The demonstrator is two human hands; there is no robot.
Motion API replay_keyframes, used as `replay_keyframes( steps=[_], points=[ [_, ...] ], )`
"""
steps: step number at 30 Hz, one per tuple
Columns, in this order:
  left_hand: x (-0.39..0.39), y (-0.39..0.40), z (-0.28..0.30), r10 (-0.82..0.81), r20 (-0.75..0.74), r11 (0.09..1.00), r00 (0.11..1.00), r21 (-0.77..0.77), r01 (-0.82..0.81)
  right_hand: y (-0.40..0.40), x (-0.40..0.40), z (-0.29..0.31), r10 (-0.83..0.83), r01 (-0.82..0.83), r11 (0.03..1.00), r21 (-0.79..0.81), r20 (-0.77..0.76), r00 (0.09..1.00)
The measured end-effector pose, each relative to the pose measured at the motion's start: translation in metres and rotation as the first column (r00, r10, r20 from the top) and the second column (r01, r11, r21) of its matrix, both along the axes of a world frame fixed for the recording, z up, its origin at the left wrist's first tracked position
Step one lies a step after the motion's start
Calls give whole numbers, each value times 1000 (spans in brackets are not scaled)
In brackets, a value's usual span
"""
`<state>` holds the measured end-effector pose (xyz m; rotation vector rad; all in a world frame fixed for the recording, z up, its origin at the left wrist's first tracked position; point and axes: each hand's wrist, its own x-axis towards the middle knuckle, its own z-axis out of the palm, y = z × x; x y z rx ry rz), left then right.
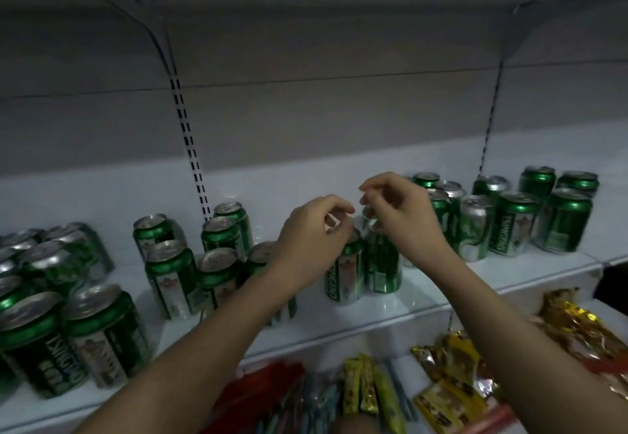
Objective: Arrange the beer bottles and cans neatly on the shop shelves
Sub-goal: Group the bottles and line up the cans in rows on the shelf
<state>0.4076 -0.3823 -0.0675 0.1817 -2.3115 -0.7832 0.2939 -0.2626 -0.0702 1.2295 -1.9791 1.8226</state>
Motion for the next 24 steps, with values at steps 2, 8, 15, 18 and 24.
replay_keyframes(
  steps=[2,8,15,18,24],
  points=[
    [-1,24,-20,-47,-129,999,991,-12,46,12,-11,-17,-116,122,984,-133,52,992],
    [-30,55,-104,-223,221,945,949,-189,266,46,-45,-90,-285,284,958,39,47,957],
    [-41,59,-128,-144,247,871,958,-428,242,55,-57,-123,-282,309,850,426,-128,951],
    [-41,58,-131,-89,310,855,947,-464,232,52,-53,-123,-276,308,809,500,-139,951],
    [-46,56,-141,-86,234,810,968,-549,205,51,-52,-117,-286,320,757,570,-151,946]
  ],
)
